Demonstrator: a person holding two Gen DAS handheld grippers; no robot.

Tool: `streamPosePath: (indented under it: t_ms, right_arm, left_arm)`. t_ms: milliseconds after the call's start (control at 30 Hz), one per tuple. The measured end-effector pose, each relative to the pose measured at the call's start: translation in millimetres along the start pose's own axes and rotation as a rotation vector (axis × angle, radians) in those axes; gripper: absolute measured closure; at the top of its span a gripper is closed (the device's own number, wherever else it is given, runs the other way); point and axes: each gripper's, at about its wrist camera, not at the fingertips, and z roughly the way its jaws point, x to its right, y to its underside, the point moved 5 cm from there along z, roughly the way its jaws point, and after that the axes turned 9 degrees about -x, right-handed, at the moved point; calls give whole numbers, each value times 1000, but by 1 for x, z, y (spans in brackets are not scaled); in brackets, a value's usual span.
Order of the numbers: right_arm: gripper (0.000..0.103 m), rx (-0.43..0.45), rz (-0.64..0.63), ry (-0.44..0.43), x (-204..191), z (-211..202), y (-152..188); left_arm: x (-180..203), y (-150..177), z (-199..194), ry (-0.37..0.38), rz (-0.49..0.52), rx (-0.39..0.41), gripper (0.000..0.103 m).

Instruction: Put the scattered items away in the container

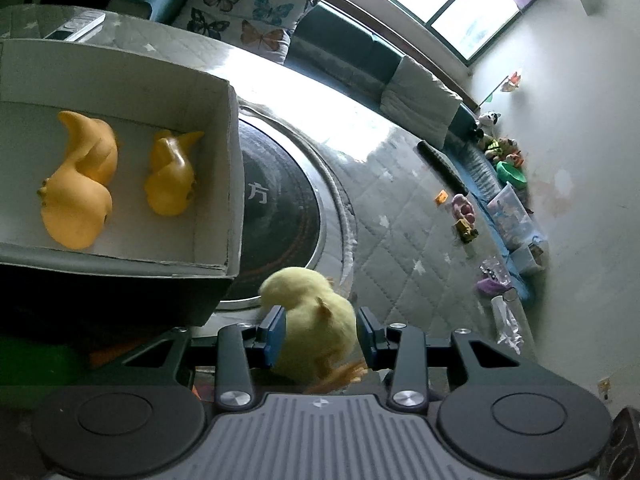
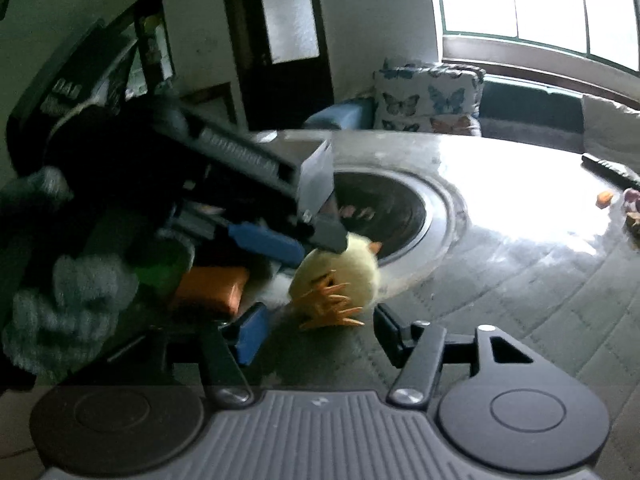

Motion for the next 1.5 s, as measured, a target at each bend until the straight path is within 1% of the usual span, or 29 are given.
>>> streamPosePath:
  t_ms: [33, 67, 200, 333, 367, 433, 467, 633, 733, 900, 1033, 1300, 1500]
  right_arm:
    - [31, 5, 9, 6, 1, 1, -3]
    - [30, 7, 15, 10, 3, 3, -5]
    - [30, 6, 38, 2, 7, 19, -17]
    - [31, -14, 81, -13, 9, 42, -22]
    - [34, -23, 89, -18, 10, 47, -22]
    - [43, -39, 95, -16, 11, 53, -20]
    - [45, -47, 97, -13, 12, 55, -18]
    - [46, -53, 79, -25, 13, 46, -9]
    - [47, -52, 64, -17, 10, 36, 0]
    - [49, -39, 62, -16, 5, 22, 11]
    - [50, -30, 33, 1, -3, 17, 18]
    - [50, -33, 37, -11, -5, 15, 21]
    - [50, -32, 23, -4, -9, 11, 21]
  left_arm:
    - [1, 0, -1, 3, 4, 2, 62]
    - [2, -1, -1, 4, 7, 3, 62]
    - [7, -4, 0, 6, 14, 6, 62]
    - [7, -4, 2, -7, 18, -3, 62]
    - [7, -4, 3, -9, 18, -5, 62]
    - [6, -3, 3, -15, 20, -7, 62]
    - [6, -2, 3, -19, 21, -8, 62]
    - [7, 2, 6, -12, 19, -26, 62]
    - [8, 6, 7, -2, 14, -44, 62]
    - [4, 13, 6, -8, -1, -61, 62]
    - [0, 17, 7, -15, -10, -77, 61]
    - [-5, 18, 14, -13, -38, -96, 58]
    - [-6, 19, 8, -10, -46, -96, 60]
